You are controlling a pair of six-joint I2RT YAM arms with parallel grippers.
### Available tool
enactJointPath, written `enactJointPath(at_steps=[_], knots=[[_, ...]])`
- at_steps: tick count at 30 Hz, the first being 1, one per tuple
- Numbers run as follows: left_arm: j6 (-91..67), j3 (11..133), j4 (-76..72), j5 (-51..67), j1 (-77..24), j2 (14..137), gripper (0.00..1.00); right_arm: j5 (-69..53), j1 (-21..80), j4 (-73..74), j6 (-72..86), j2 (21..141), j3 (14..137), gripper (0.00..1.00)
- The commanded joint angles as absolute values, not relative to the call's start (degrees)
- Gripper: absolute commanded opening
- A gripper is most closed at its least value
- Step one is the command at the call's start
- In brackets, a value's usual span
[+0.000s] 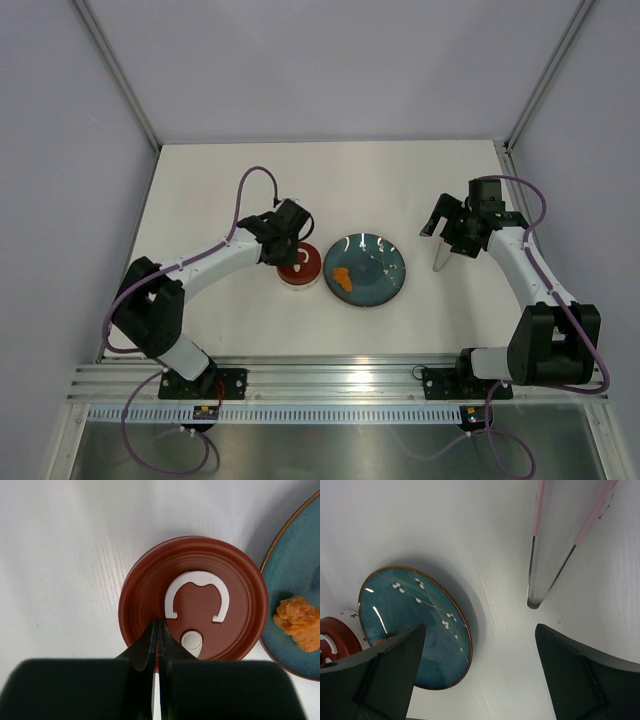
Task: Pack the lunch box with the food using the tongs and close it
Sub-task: Close the box lid on the packing box.
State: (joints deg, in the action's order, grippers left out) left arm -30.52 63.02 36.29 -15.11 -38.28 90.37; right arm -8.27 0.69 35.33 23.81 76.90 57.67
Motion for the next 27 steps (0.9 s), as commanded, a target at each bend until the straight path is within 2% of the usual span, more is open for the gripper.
enactJointPath(at_steps=[1,9,20,27], knots=[[-30.1,66.4,41.1,-17.7,-38.2,85.9,0.0,-9.2,0.9,34.5,23.7,76.5,57.8,0.99],[-29.4,68.4,42.3,-17.3,-38.2,81.8,0.0,-9.4,0.9,34.2,24.0,76.7,57.7,0.99],[-31.7,62.1,38.2,-12.6,-38.2,92.1,0.0,-9.3,0.9,34.3,23.9,76.8,57.4,0.99],[-30.8,67.7,43.1,-17.2,-38.3,86.1,0.0,-9.7,0.9,34.2,24.0,76.6,57.4,0.99]])
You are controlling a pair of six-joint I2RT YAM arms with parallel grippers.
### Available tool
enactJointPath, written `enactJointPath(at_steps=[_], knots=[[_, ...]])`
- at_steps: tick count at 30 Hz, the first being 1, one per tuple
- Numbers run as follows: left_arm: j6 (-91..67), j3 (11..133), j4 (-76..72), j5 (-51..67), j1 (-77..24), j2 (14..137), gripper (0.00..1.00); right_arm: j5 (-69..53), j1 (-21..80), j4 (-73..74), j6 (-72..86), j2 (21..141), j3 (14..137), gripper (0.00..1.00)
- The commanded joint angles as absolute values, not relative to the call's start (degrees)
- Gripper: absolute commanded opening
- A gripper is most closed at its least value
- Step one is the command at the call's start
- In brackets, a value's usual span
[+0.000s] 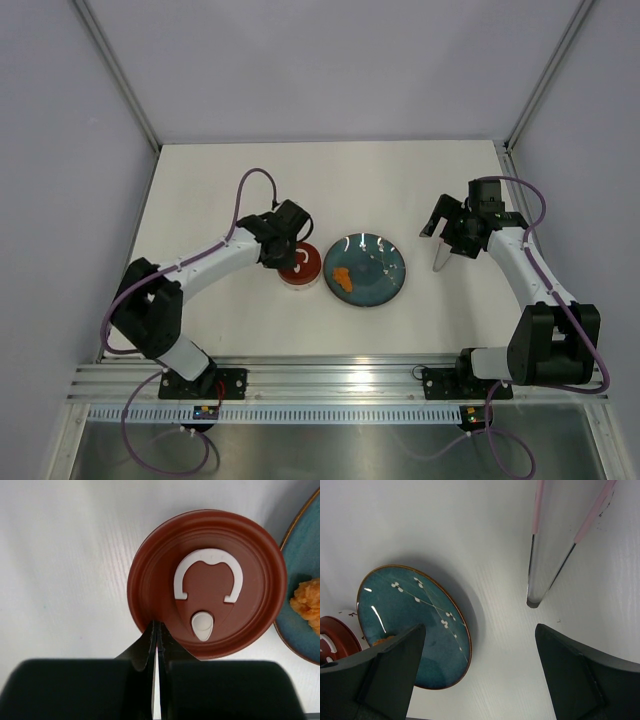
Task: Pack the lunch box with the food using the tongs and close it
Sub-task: Close the box lid on the packing box.
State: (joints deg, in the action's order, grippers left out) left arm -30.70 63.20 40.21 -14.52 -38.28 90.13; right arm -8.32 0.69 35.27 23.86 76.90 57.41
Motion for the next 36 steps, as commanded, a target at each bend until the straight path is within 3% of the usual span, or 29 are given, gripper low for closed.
enactJointPath(at_steps=[1,8,14,28,36], knots=[[-30.6,68.5,43.6,-17.4,-38.3,85.5,0.0,-9.7,0.9,34.2,24.0,76.6,57.4,0.99],[-27.9,74.9,44.5,-16.8,-39.3,82.5,0.0,-9.4,0.8,34.5,24.1,75.9,57.5,0.99],[-26.4,79.4,44.4,-14.7,-40.9,88.1,0.0,-9.3,0.9,34.6,24.0,76.0,57.7,0.99],[-28.2,71.4,39.6,-5.2,-41.7,98.8,0.0,-9.7,0.9,34.0,23.8,77.4,57.7,0.99],[-27.2,76.4,42.8,-8.5,-41.7,91.8,0.0,-9.3,0.9,34.4,23.8,76.6,57.7,0.99]])
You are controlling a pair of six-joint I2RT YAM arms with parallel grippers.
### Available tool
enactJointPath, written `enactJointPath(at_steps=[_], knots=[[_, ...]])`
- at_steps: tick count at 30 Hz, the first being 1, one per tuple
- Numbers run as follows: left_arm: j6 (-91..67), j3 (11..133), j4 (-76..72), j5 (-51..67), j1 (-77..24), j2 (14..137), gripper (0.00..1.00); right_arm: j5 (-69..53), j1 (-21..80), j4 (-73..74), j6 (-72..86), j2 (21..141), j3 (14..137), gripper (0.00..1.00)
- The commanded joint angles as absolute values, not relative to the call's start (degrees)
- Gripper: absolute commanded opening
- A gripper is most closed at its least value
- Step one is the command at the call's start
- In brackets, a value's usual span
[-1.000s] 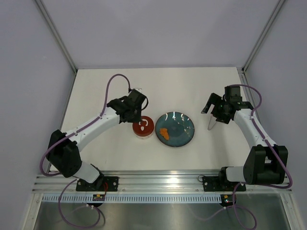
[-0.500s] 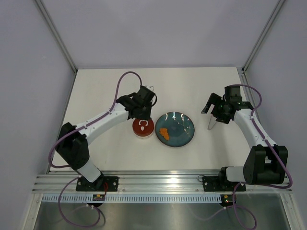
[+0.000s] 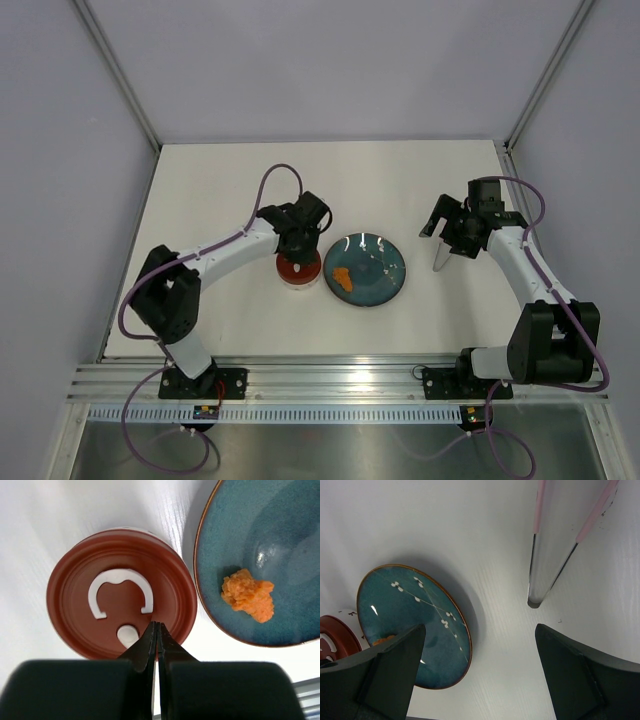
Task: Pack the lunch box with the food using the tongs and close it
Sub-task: Close the box lid on the packing box.
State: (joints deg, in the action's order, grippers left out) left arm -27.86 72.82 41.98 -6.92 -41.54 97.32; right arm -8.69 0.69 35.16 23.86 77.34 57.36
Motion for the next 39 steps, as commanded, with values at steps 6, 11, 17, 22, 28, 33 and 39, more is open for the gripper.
enactJointPath(at_steps=[6,11,17,22,28,33,39], knots=[[-26.7,78.2,44.4,-9.6,-41.7,87.7,0.0,-9.4,0.9,34.2,23.9,76.1,57.5,0.99],[-27.6,74.5,41.6,-5.7,-41.8,89.1,0.0,-9.6,0.9,34.0,24.1,76.2,57.1,0.99],[-28.8,67.6,37.2,-4.2,-42.4,95.3,0.0,-9.4,0.9,34.0,24.0,75.9,56.6,0.99],[-29.0,68.0,39.1,-5.7,-42.5,98.1,0.0,-9.1,0.9,34.5,23.8,75.7,56.7,0.99],[-27.5,74.3,44.6,-9.8,-42.7,90.3,0.0,-9.1,0.9,34.6,23.9,75.2,56.7,0.99],[-26.8,77.5,47.6,-15.1,-42.5,86.1,0.0,-9.3,0.8,34.6,24.2,75.0,56.6,0.99],[-27.9,72.5,45.5,-14.1,-41.8,86.7,0.0,-9.4,0.9,34.5,24.1,74.6,56.3,0.99]])
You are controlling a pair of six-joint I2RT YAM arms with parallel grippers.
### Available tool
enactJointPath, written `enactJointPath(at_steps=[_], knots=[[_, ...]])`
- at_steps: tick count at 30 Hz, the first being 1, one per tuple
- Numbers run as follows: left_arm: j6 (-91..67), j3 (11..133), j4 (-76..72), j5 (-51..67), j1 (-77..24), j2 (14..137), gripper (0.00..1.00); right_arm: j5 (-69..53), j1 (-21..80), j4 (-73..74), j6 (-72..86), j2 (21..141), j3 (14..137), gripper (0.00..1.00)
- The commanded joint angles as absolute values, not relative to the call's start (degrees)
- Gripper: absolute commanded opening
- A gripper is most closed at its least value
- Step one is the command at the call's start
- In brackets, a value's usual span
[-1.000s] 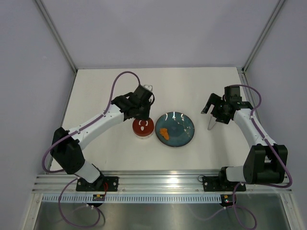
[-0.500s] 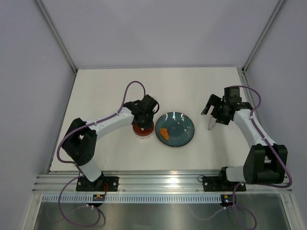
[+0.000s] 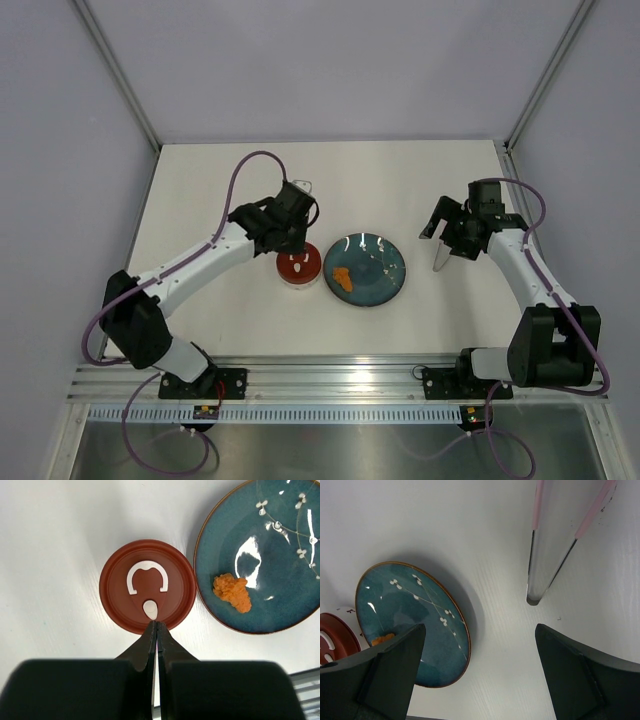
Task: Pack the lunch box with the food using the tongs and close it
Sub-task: Close the box lid on the packing box.
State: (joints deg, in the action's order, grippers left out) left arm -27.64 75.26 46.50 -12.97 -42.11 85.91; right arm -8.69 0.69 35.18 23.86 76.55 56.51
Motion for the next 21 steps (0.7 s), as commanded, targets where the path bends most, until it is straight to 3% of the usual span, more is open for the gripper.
enactJointPath(at_steps=[1,10,21], knots=[[-28.1,71.5,43.9,-13.7,-41.7,86.9,0.0,-9.4,0.9,34.6,24.2,74.5,56.2,0.99],[-31.2,63.5,37.8,-10.6,-41.7,93.9,0.0,-9.5,0.9,34.9,24.0,73.8,55.2,0.99],[-28.1,75.5,47.6,-15.6,-41.7,85.5,0.0,-9.8,0.9,34.7,24.3,73.8,55.9,0.99]])
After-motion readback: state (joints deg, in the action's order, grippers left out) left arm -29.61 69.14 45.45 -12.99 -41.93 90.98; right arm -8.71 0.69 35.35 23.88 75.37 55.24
